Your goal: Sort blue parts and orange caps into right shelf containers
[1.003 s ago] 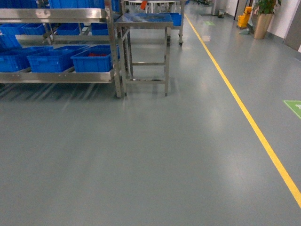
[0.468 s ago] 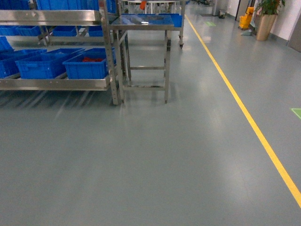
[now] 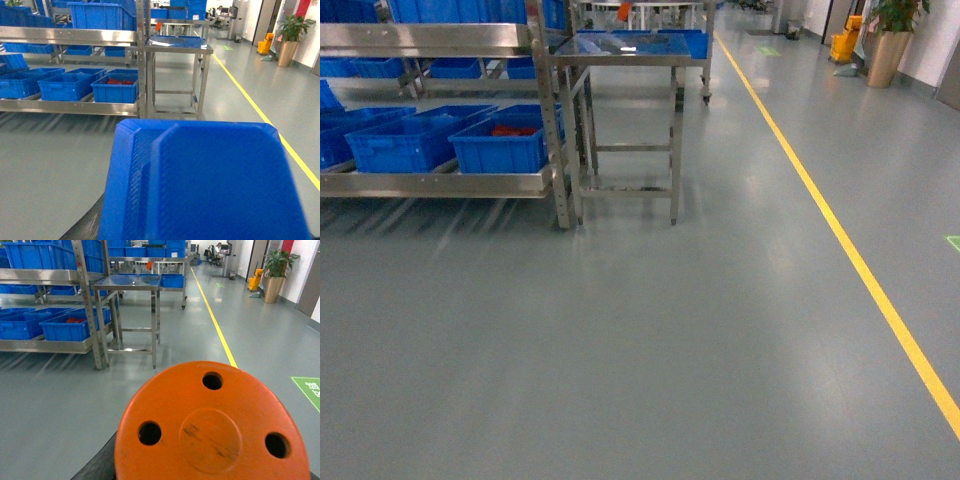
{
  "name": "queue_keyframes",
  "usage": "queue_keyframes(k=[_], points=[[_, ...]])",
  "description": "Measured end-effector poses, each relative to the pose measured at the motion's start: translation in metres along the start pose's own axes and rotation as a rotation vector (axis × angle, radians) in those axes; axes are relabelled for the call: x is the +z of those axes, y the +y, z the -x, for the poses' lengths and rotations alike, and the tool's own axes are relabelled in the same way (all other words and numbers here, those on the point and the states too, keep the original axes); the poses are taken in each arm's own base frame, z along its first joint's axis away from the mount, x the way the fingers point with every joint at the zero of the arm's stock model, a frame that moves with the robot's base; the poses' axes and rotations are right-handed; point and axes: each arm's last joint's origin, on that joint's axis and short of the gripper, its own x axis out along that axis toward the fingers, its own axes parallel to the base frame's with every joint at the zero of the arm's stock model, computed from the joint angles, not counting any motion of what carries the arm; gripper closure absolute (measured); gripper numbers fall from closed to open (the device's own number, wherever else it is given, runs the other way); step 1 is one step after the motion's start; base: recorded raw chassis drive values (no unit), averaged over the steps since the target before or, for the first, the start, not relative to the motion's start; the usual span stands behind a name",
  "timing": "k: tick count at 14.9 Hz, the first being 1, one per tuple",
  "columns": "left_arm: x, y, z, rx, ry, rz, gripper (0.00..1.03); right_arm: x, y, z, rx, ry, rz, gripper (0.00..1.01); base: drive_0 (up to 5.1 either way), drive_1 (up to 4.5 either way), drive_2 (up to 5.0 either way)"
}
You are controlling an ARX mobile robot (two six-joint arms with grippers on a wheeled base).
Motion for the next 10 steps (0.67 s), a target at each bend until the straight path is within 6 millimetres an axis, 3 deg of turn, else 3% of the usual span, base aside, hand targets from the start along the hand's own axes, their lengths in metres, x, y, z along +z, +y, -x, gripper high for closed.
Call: queue_keyframes(k=[10], points=[[-0.0001, 0.0000, 0.0000, 0.001, 0.001, 0.000, 0.60, 0.0001, 0.0000, 0.0000, 0.000, -0.001, 0.000, 0.57, -0.1, 4.23, -4.3]])
